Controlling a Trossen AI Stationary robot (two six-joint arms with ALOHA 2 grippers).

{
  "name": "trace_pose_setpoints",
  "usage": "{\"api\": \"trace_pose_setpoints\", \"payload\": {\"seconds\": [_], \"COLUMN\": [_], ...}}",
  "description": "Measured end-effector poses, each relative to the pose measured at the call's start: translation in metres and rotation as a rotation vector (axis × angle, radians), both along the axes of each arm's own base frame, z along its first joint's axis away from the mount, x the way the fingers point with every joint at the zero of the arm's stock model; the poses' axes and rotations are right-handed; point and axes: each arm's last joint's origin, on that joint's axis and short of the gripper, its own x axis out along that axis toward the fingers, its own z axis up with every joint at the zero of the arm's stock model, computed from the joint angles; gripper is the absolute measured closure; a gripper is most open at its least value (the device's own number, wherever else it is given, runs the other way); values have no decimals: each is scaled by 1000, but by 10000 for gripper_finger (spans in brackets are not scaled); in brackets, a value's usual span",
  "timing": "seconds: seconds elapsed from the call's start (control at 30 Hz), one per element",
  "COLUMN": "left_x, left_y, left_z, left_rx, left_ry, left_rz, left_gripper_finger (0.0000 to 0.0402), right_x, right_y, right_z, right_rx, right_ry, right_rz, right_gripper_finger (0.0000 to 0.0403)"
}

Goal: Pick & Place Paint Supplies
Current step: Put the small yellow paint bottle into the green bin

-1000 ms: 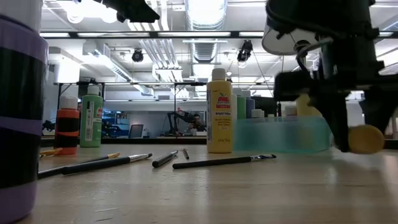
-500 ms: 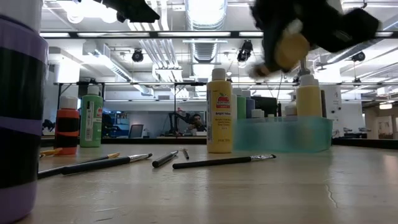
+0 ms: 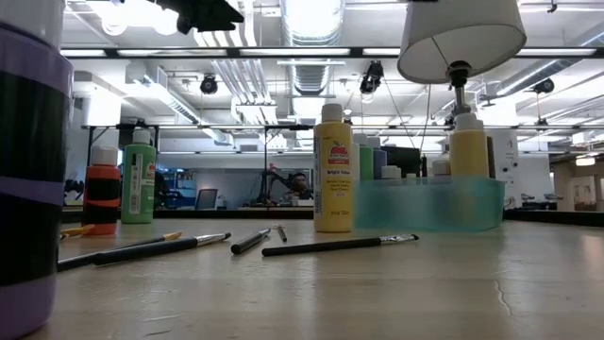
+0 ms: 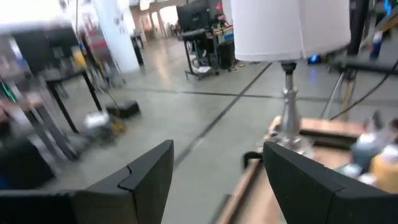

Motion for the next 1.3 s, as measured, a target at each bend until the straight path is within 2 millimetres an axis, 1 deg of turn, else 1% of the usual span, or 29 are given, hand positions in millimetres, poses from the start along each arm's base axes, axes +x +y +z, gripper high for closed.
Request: {"api": "trace_pose_setpoints", "payload": {"seconds": [0.13, 0.2, 0.33, 0.43, 0.5, 0.57, 0.67, 0.73, 0.8, 0.9, 1.0, 1.17, 1.3], "left_x": [2, 4, 6, 7, 10, 16, 31, 42, 50, 65, 78, 97, 109], "left_y": [1, 0, 1, 2, 3, 4, 2, -5, -14, -27, -39, -51, -59], "left_z": [-4, -4, -6, -14, -22, -32, -42, -44, -45, -51, -53, -48, -39], "left_rx": [-151, -224, -397, -499, -558, -636, -724, -704, -655, -595, -516, -448, -352], "left_ry": [-63, -99, -186, -196, -192, -185, -196, -235, -294, -381, -414, -405, -404], "left_rz": [-31, -79, -88, -64, -85, -191, -531, -741, -841, -879, -914, -969, -1009], "left_gripper_finger": [149, 149, 149, 149, 149, 149, 149, 149, 149, 149, 149, 149, 149], "right_x": [1, 1, -1, -3, -4, -5, -8, -10, -10, -9, -9, -8, -8], "right_y": [-2, -4, -9, -12, -14, -15, -18, -20, -22, -25, -29, -36, -44], "right_z": [18, 27, 39, 46, 49, 51, 53, 54, 57, 62, 68, 76, 82], "right_rx": [-134, -187, -267, -321, -340, -349, -358, -378, -409, -448, -477, -532, -580], "right_ry": [-60, -78, -89, -92, -82, -67, -41, -29, -38, -55, -73, -94, -103], "right_rz": [47, 46, 25, 15, 20, 23, 22, 5, -22, -49, -82, -132, -171], "right_gripper_finger": [284, 277, 271, 278, 283, 287, 285, 279, 273, 272, 280, 287, 276]}}
